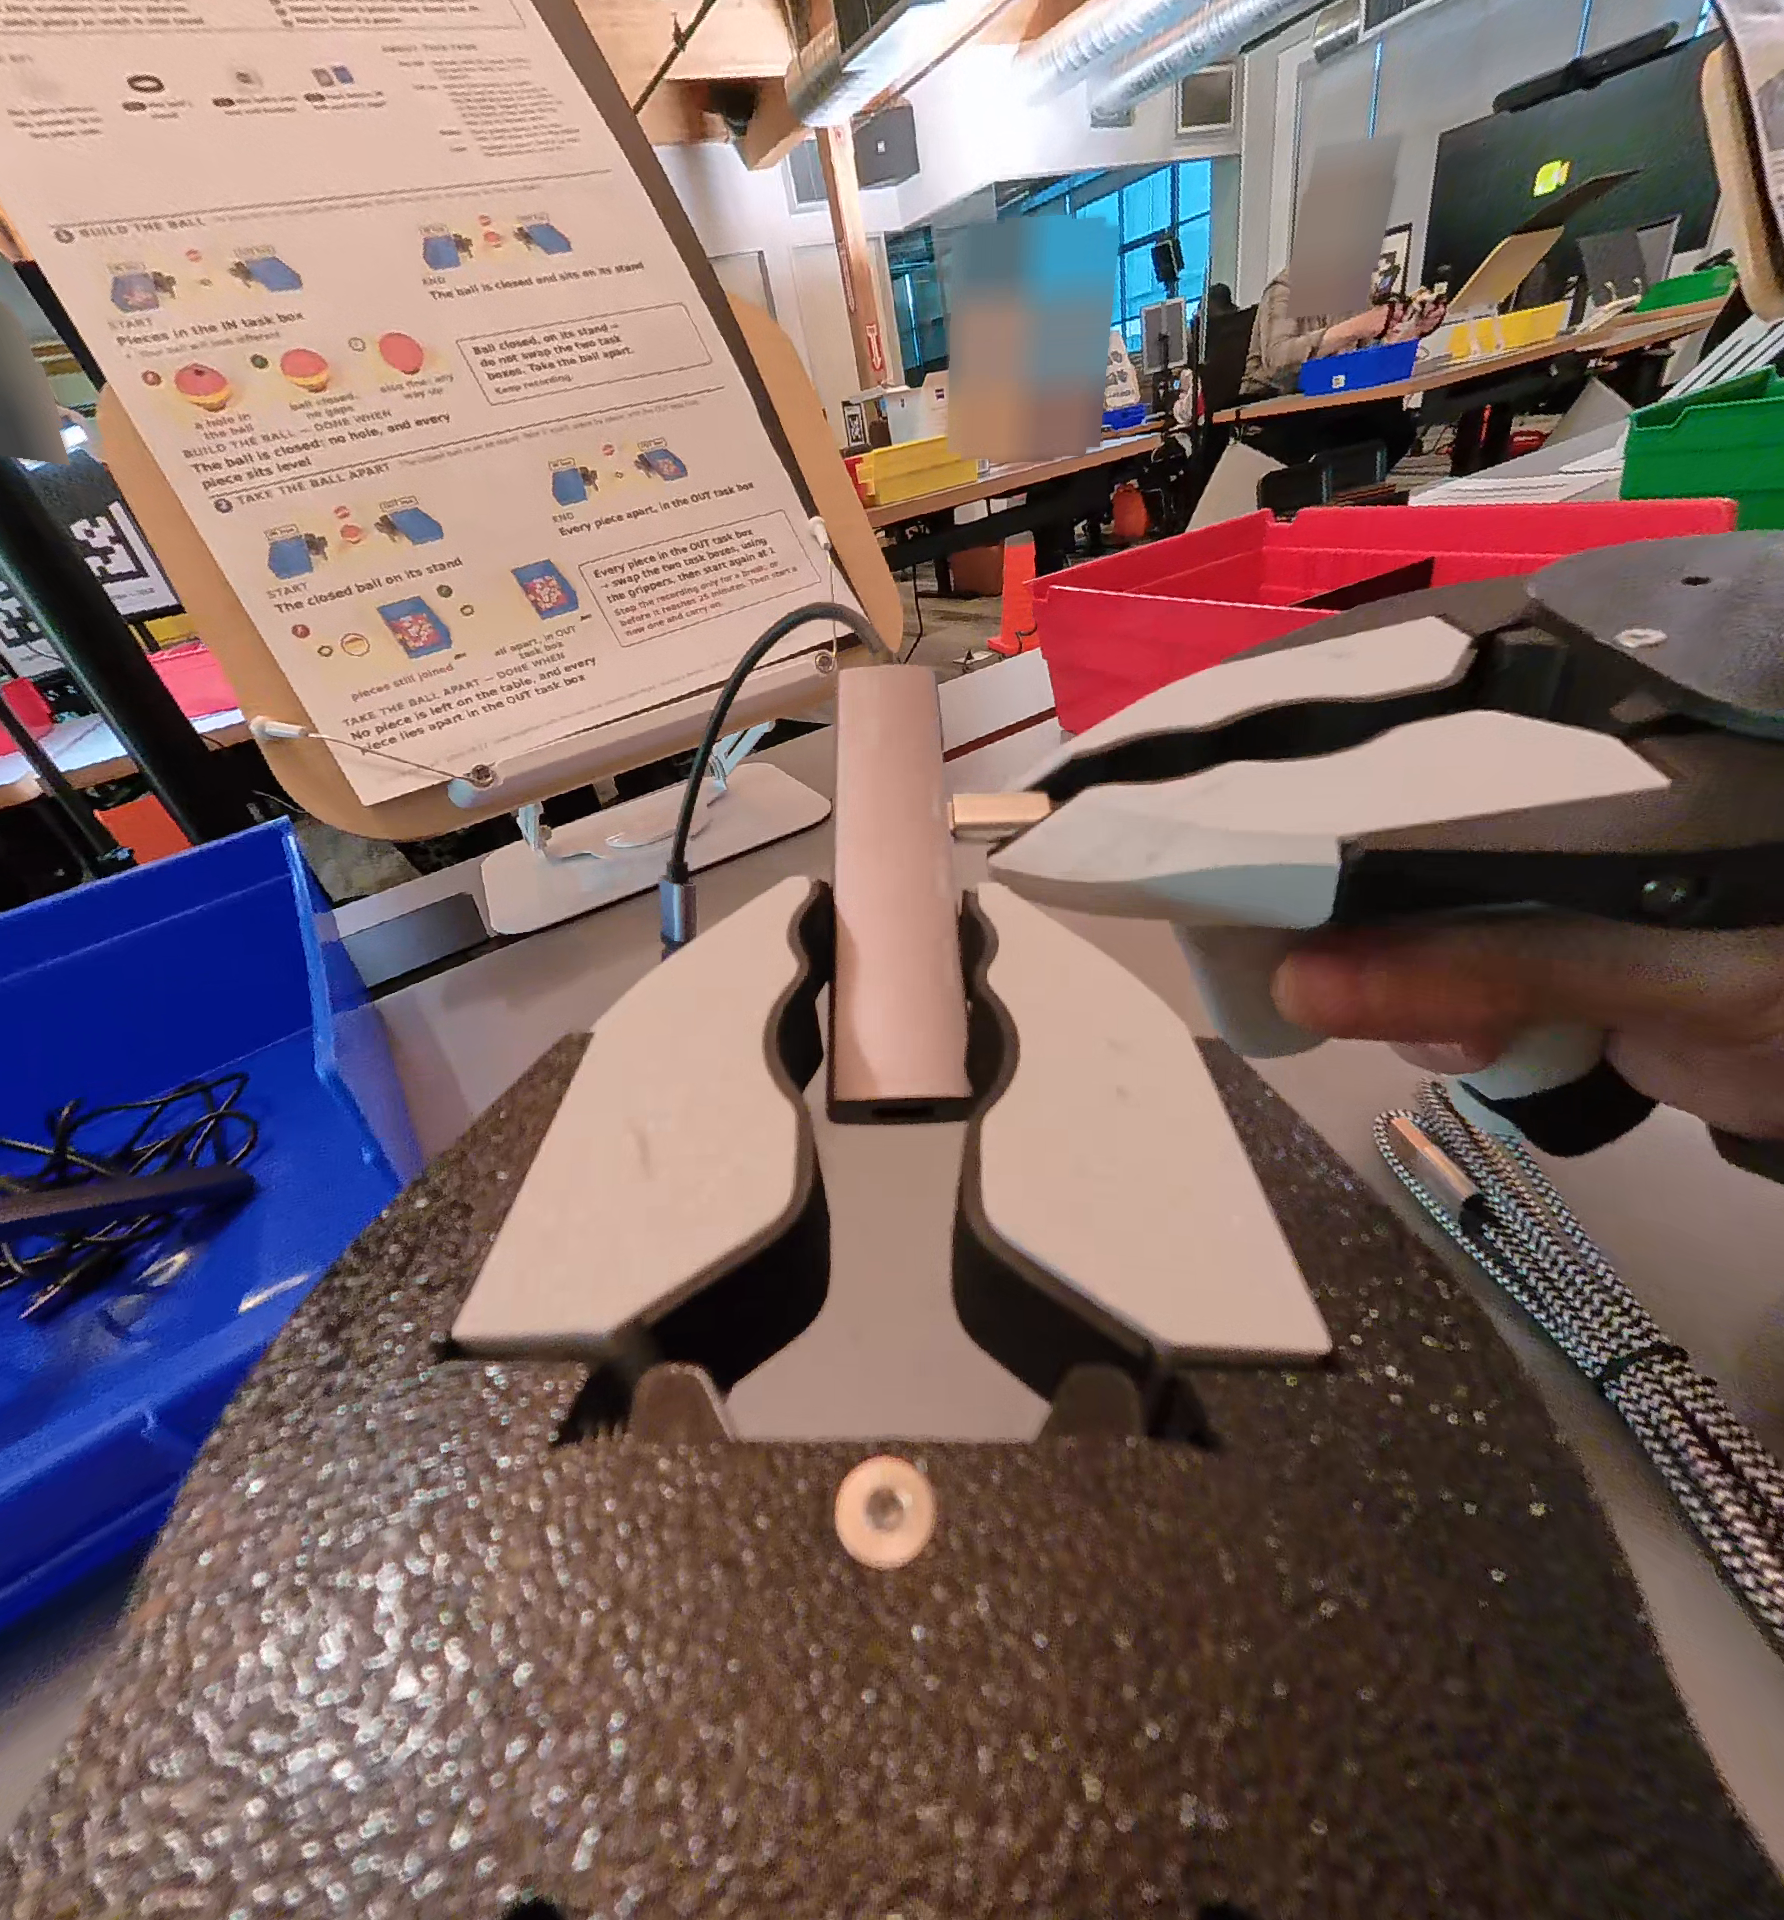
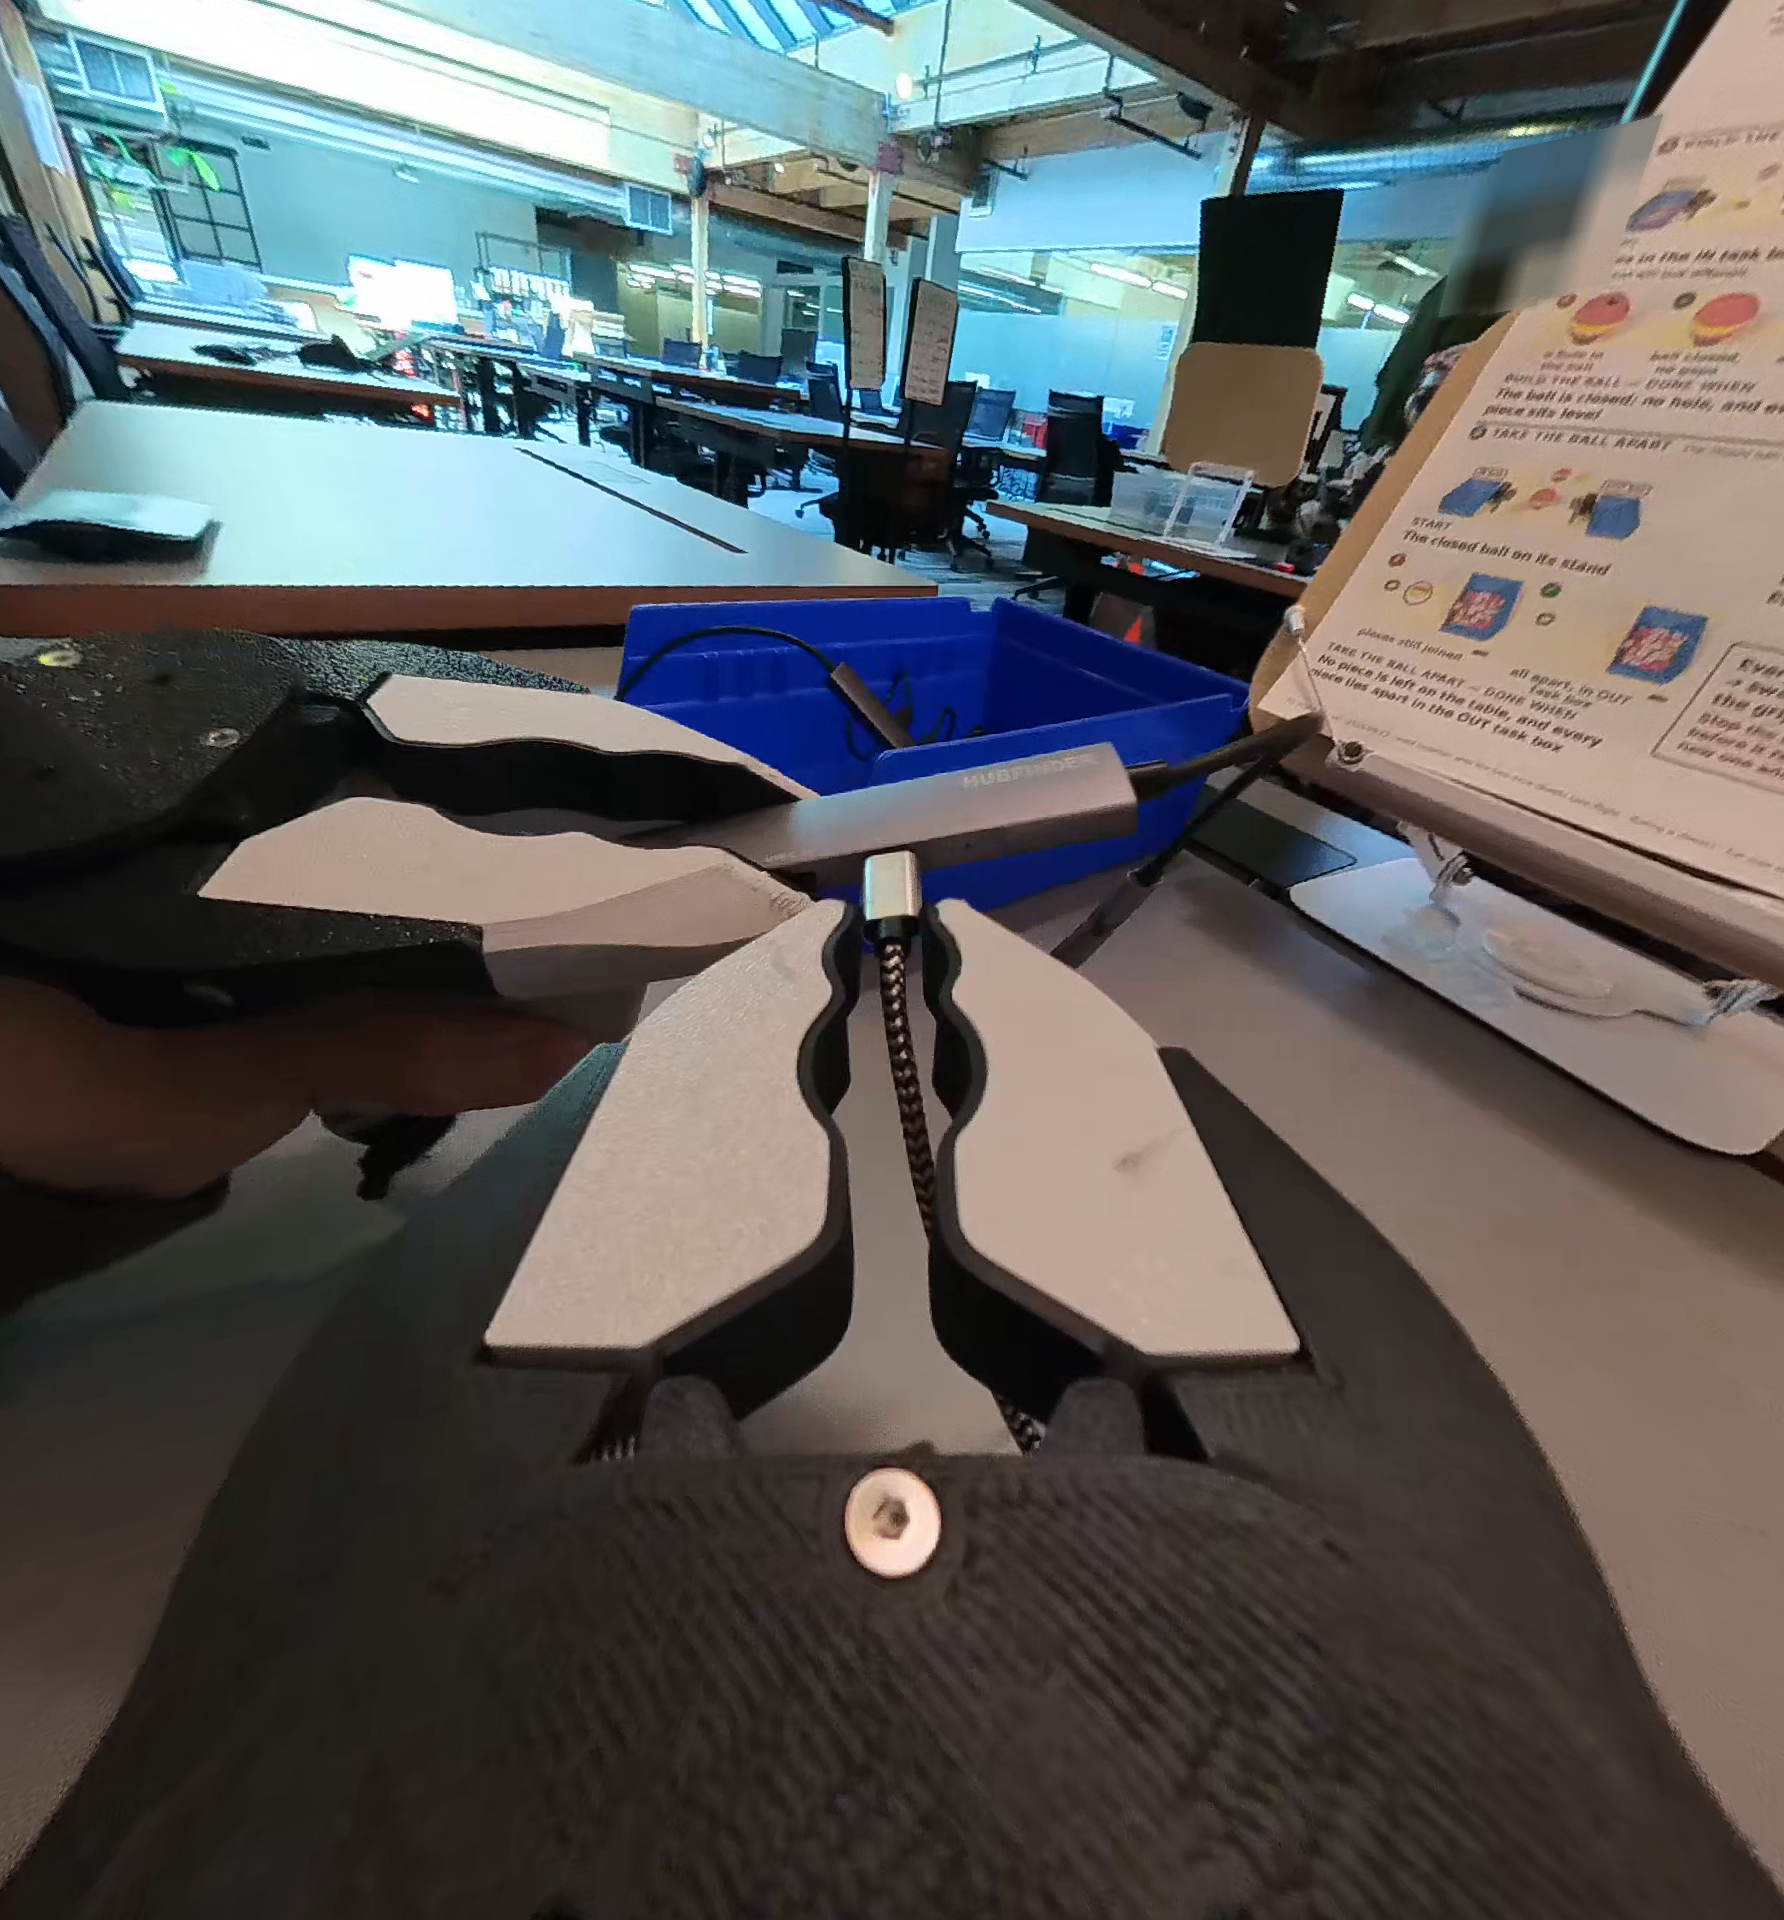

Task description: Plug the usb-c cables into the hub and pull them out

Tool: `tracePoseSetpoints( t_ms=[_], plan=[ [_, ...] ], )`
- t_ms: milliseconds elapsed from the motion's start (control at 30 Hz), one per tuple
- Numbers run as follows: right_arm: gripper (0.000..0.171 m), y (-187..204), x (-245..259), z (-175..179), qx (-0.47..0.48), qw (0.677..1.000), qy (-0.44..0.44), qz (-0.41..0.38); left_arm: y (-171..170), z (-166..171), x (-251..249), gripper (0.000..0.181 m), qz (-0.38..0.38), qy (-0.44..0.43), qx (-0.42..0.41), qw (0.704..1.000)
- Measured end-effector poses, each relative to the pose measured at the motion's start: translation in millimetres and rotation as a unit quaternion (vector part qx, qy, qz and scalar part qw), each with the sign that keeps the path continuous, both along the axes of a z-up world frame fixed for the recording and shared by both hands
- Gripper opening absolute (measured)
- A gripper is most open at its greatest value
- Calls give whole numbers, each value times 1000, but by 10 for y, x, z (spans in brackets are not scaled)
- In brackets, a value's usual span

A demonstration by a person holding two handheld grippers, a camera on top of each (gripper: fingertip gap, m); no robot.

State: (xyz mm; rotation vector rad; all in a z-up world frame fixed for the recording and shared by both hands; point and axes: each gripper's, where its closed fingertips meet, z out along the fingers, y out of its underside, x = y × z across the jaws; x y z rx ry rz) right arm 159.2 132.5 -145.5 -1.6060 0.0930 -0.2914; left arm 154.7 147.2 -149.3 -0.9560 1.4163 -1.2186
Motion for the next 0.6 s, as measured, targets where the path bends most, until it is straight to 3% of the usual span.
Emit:
tracePoseSetpoints(
  t_ms=[33, 300, 533, 600],
  plan=[
    [11, 2, 3, 0, -1, 1000, -8, -4, 2, -1, 2, 24, -1, 2, -3, 1000],
    [11, -19, 19, 39, 2, 997, -68, -28, -34, -9, 7, 24, -10, 15, -11, 1000],
    [12, -36, 85, -144, -97, 988, -110, -56, -52, -187, 70, 24, 2, 61, -68, 996],
    [11, -61, 110, -229, -114, 989, -78, -62, -63, -261, 91, 24, 5, 66, -62, 996]
  ],
)
